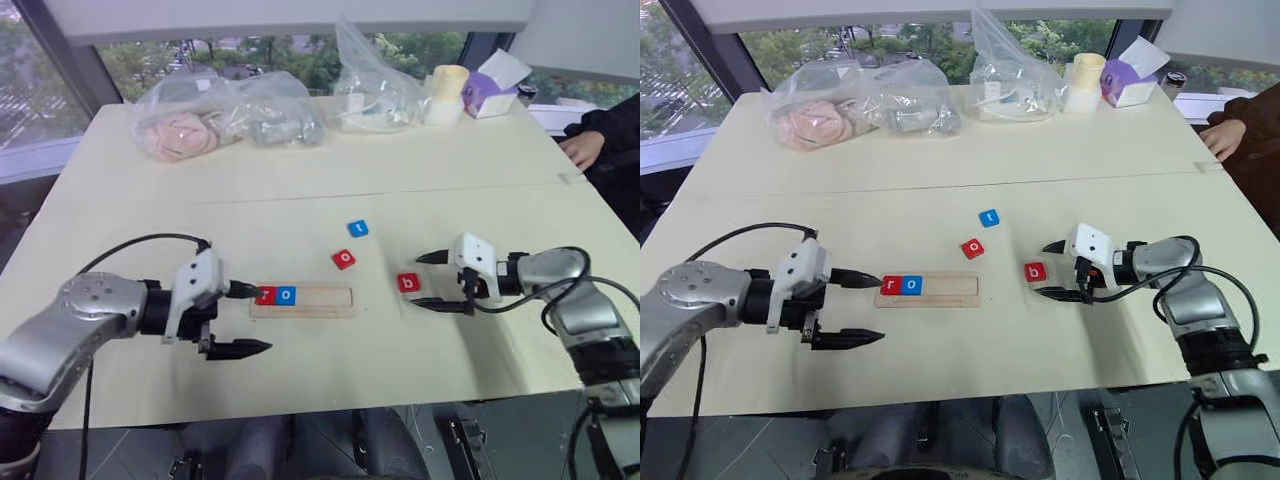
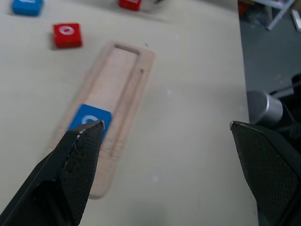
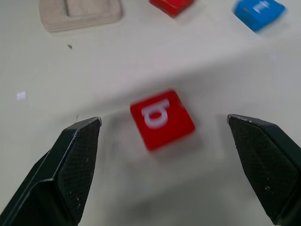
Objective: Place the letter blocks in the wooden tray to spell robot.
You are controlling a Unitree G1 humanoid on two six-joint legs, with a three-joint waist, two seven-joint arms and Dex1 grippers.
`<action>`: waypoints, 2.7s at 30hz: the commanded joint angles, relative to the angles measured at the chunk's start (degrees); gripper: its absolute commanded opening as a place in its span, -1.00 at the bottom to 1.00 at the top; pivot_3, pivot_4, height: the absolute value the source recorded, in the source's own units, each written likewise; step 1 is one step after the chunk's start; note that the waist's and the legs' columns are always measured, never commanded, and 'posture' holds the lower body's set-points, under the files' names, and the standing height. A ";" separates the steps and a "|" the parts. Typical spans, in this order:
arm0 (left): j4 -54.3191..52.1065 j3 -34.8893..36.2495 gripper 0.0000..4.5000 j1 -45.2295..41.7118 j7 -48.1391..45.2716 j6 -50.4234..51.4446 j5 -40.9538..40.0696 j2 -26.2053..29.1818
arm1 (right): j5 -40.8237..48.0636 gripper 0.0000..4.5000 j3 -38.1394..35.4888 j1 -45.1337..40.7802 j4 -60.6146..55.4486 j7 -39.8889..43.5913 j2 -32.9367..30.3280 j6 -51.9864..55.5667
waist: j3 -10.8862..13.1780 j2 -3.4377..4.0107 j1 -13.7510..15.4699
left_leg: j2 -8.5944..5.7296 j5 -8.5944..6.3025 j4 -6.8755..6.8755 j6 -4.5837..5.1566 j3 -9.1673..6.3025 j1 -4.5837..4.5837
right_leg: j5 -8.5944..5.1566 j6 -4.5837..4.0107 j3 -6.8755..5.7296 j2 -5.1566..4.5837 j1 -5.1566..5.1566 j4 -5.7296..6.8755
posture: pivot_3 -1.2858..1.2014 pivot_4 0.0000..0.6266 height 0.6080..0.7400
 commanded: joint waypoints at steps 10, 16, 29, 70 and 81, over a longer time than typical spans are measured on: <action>-0.25 0.53 1.00 -0.42 1.67 -1.52 0.70 -0.97 | -1.21 -0.06 1.16 -3.90 6.99 4.77 0.68 -6.36 | 0.01 -0.01 0.44 | -0.02 0.00 0.05 0.00 0.05 0.01 | 0.04 0.06 0.04 -0.01 0.01 0.01 | 0.03 -0.52 1.00; 2.69 1.28 1.00 -0.44 0.88 -3.33 2.02 -0.26 | 2.33 -0.48 -0.03 -4.40 -2.57 2.08 2.16 5.20 | 0.01 -0.01 0.40 | -0.02 0.00 0.07 0.00 0.10 0.04 | 0.05 0.07 0.10 -0.01 -0.02 0.09 | 0.03 -0.52 1.00; 2.92 8.90 1.00 6.15 -0.70 -0.97 -1.28 3.93 | -0.02 -0.48 12.86 -7.50 -27.49 -12.53 15.07 30.03 | 0.00 -0.05 0.73 | 0.03 -0.01 0.08 -0.03 0.38 0.00 | 0.02 0.05 0.33 -0.05 -0.37 0.43 | 0.03 -0.52 1.00; 1.63 7.28 1.00 4.16 4.14 0.81 -2.07 1.02 | -3.58 0.98 14.60 -11.22 -20.45 -16.94 21.32 28.95 | -0.02 -0.08 0.27 | 0.02 0.01 0.10 -0.03 0.44 0.01 | 0.04 0.07 0.34 0.00 -0.40 0.53 | 0.03 -0.52 1.00; 2.44 6.57 1.00 3.44 4.21 0.48 -1.44 0.30 | 1.28 0.98 13.16 -5.44 -26.76 -16.42 20.56 33.82 | -0.02 -0.08 0.17 | 0.03 0.01 0.09 -0.03 0.44 0.02 | 0.04 0.07 0.34 0.00 -0.40 0.53 | 0.03 -0.52 1.00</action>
